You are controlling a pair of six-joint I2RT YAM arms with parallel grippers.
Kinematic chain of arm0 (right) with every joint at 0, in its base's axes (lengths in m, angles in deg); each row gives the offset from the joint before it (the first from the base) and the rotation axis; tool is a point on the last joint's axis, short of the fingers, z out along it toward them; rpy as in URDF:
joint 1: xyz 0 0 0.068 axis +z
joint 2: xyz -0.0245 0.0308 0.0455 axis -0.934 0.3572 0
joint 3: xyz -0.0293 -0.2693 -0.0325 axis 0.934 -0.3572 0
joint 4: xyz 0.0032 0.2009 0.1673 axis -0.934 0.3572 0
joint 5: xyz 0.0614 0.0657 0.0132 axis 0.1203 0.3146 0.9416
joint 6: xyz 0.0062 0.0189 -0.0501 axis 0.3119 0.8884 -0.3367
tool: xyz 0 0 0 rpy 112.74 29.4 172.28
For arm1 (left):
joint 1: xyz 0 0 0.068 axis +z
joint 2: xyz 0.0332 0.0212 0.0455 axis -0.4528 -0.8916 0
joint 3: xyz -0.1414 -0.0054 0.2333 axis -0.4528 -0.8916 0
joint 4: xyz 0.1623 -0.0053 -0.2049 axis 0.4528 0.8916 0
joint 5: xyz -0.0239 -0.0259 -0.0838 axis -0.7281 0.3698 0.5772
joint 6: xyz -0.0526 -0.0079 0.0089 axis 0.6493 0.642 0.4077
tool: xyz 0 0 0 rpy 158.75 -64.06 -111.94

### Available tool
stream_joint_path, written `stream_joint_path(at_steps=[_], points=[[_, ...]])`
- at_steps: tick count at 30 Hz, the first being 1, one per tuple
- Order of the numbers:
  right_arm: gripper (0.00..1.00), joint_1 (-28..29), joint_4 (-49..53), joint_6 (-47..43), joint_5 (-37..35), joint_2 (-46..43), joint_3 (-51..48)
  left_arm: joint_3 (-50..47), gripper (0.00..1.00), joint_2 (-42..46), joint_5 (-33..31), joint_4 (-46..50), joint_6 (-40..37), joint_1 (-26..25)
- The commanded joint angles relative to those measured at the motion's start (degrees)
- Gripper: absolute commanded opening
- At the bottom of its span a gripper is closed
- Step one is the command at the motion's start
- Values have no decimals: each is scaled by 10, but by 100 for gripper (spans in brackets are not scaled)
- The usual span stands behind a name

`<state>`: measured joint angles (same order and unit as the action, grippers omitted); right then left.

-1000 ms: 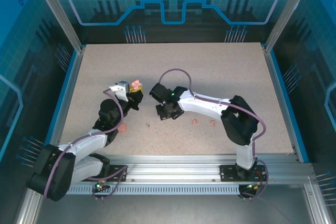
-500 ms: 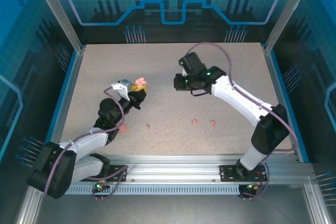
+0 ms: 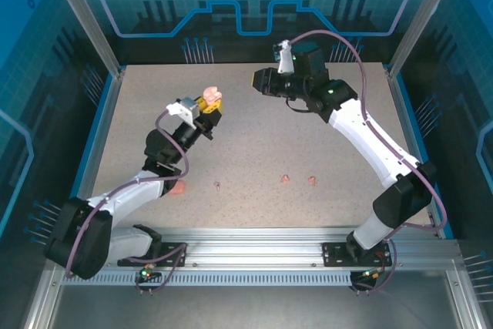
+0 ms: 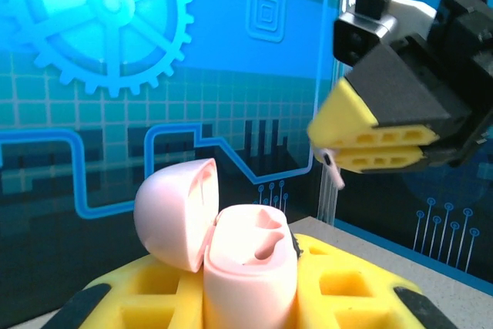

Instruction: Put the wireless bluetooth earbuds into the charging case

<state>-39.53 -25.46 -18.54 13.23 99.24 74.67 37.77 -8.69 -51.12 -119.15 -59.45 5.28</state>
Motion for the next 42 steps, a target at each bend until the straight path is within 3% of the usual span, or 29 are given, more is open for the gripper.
stream_joint_path(at_steps=[1, 10, 18, 30, 42], points=[[16, -6, -96, 33, 69, -10, 19, 37, 0, -12, 23, -11, -58, -13], [17, 4, -279, 112, 135, -23, -43, 48, 0, -17, 34, 0, -91, -20], [17, 45, -351, 110, 140, -48, -104, 52, 0, -17, 39, 0, -107, -20], [16, 67, -422, 118, 108, -77, -185, 60, 0, -12, 38, 0, -94, -22], [16, 73, -442, 127, 105, -54, -189, 61, 0, -11, 39, -1, -90, -25]])
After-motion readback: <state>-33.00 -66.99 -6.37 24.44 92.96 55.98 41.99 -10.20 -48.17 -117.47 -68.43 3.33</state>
